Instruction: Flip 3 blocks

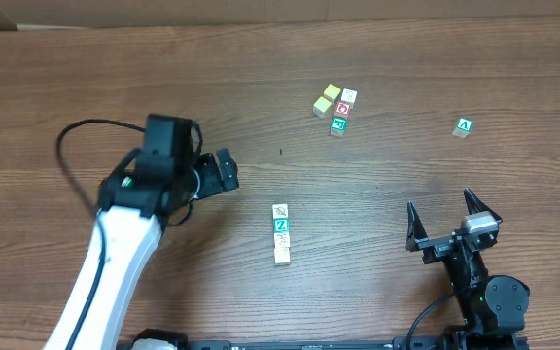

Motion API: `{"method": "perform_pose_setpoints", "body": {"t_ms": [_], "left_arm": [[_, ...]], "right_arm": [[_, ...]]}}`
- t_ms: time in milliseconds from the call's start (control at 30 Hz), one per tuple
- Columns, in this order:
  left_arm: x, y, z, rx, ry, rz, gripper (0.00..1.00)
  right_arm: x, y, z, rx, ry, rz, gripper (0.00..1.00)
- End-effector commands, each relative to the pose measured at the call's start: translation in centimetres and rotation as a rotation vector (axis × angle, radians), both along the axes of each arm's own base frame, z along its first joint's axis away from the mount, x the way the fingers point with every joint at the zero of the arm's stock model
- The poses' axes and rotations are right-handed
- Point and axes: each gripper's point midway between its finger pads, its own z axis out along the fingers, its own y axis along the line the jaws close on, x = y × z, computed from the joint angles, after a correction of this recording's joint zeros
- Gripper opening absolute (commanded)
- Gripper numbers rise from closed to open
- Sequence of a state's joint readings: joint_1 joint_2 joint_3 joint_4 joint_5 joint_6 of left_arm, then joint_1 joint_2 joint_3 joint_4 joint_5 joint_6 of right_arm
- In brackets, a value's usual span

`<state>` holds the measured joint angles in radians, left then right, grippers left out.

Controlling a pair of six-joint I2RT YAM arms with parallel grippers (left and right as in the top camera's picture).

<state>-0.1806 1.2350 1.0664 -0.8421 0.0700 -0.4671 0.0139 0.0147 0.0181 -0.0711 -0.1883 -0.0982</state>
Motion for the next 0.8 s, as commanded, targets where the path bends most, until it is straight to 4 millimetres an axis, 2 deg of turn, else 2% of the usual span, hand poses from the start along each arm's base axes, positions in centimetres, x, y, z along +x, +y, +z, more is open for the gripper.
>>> {"method": "perform_pose_setpoints", "body": {"t_ms": [0, 200, 233, 367, 500, 767], "left_arm": [[-1.3, 0.6, 5.0, -0.012, -0.175, -0.004, 1.0], [-5.2, 1.3, 12.2, -0.059, -0.444, 0.0, 1.0], [-6.3, 1.7, 13.5, -0.059, -0.499, 0.008, 1.0], [-8.9, 4.2, 16.3, -0.026, -0.638, 0.098, 1.0], [-12.0, 5.4, 17.6, -0.03, -0.717, 0.139, 1.0], [-17.6, 6.5, 16.8, -0.018, -0.776, 0.188, 1.0]], "right_arm": [[0.0, 0.1, -0.1, -0.004, -0.008, 0.005, 1.0], [0.0, 0.1, -0.1, -0.004, -0.008, 0.005, 1.0], [0.0, 0.1, -0.1, -0.004, -0.008, 0.005, 1.0], [0.0, 0.1, -0.1, -0.004, -0.008, 0.005, 1.0], [0.0, 0.1, -0.1, -0.004, -0.008, 0.005, 1.0], [0.0, 0.1, -0.1, -0.004, -0.008, 0.005, 1.0]]}}
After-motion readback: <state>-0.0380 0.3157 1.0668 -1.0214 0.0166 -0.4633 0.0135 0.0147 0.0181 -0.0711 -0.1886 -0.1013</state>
